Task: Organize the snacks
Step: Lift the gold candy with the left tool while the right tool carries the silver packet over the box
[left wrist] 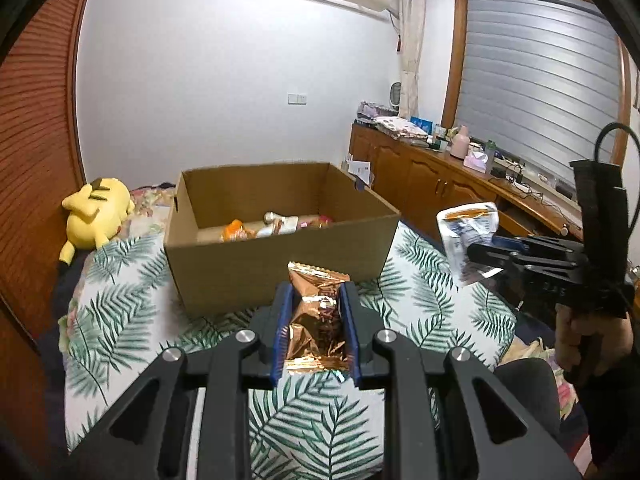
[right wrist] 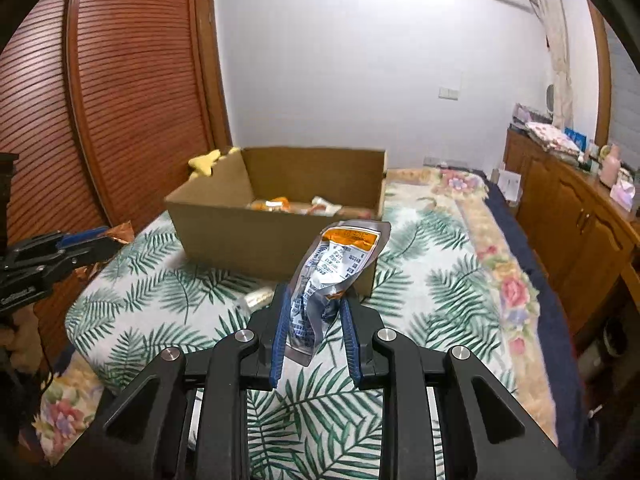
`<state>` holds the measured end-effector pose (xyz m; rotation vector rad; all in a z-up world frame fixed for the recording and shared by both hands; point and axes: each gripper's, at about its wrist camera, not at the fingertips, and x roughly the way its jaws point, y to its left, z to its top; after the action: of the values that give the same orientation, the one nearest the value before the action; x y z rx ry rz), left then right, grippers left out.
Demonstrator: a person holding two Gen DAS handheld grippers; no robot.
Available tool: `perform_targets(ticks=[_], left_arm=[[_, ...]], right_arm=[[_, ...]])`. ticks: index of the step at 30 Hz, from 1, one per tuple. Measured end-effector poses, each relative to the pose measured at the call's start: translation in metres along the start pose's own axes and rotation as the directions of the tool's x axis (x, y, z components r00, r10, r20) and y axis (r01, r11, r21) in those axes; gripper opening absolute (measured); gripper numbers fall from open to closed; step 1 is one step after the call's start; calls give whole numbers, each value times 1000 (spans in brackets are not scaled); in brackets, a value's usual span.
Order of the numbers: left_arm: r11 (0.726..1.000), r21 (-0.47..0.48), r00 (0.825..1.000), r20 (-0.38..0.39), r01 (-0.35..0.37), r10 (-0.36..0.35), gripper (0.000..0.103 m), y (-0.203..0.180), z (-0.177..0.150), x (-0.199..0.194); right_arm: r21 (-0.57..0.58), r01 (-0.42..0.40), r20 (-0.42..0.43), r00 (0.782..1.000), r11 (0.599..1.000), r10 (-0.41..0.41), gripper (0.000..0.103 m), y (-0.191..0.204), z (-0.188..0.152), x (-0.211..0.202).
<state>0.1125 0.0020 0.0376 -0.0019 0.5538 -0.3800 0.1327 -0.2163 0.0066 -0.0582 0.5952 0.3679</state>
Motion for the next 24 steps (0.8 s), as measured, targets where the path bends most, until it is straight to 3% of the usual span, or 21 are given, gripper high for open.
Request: perform_targets(ticks=[13, 24], left_arm=[[999, 48, 996, 84, -20, 16, 22, 0, 74, -9], [999, 44, 998, 56, -2, 0, 22, 20, 95, 41]], right_arm=[[-51, 31, 110, 994, 998, -25, 23, -7, 69, -49], [-64, -1, 90, 996, 998, 6, 23, -6, 88, -10]])
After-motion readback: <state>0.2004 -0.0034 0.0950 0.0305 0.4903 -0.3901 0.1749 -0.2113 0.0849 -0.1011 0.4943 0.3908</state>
